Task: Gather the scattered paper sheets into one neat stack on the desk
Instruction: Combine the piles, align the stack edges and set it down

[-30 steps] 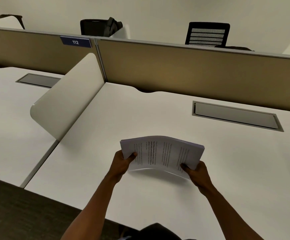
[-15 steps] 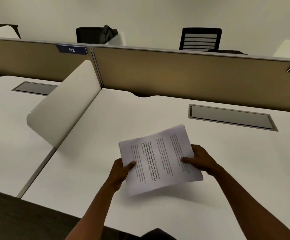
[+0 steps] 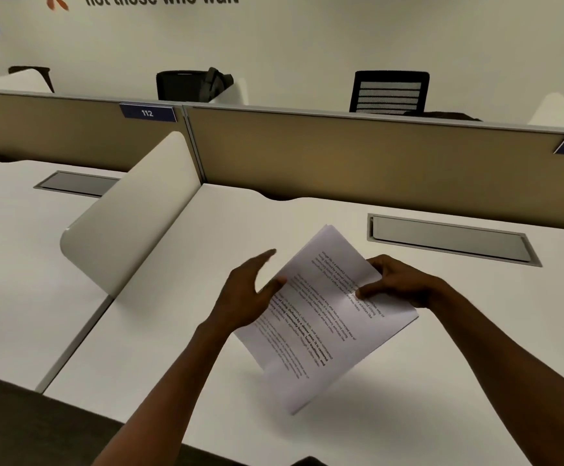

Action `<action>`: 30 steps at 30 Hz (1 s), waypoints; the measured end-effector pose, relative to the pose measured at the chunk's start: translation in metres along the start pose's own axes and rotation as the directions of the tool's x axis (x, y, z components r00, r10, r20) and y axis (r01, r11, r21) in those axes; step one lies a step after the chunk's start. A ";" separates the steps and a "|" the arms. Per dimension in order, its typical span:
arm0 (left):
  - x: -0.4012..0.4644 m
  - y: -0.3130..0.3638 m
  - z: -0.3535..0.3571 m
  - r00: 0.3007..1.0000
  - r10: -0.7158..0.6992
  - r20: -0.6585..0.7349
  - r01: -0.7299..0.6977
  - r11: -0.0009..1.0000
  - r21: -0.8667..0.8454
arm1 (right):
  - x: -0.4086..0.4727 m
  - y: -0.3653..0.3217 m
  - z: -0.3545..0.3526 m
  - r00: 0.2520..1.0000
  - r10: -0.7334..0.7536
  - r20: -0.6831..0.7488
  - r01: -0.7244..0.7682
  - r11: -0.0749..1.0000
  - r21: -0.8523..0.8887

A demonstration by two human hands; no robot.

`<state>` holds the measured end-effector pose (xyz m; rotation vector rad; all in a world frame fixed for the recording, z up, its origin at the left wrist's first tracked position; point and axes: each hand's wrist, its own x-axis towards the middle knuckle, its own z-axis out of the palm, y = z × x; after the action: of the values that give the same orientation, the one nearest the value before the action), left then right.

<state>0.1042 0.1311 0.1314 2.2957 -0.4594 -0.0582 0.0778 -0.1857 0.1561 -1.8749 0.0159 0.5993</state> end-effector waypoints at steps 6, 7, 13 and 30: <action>0.006 0.022 -0.006 0.862 -0.025 0.507 0.185 0.946 -0.267 | -0.016 -0.027 -0.021 0.998 0.007 0.066 -0.002 0.997 -0.081; 0.004 0.025 -0.003 0.849 -0.017 0.528 0.218 0.922 -0.320 | -0.019 -0.029 -0.023 0.998 0.005 0.058 0.000 0.996 -0.086; -0.002 0.041 0.010 0.865 -0.036 0.500 0.337 0.781 -0.526 | -0.038 -0.016 -0.039 0.993 -0.079 0.088 0.054 0.966 0.254; -0.030 0.040 0.098 0.872 -0.392 0.293 0.479 0.562 -0.674 | -0.071 0.100 0.069 0.822 0.180 -0.541 0.172 0.826 0.537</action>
<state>0.0455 0.0481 0.0891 1.5336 0.1153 -0.5322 -0.0400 -0.1826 0.0800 -1.3905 0.5446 -0.0163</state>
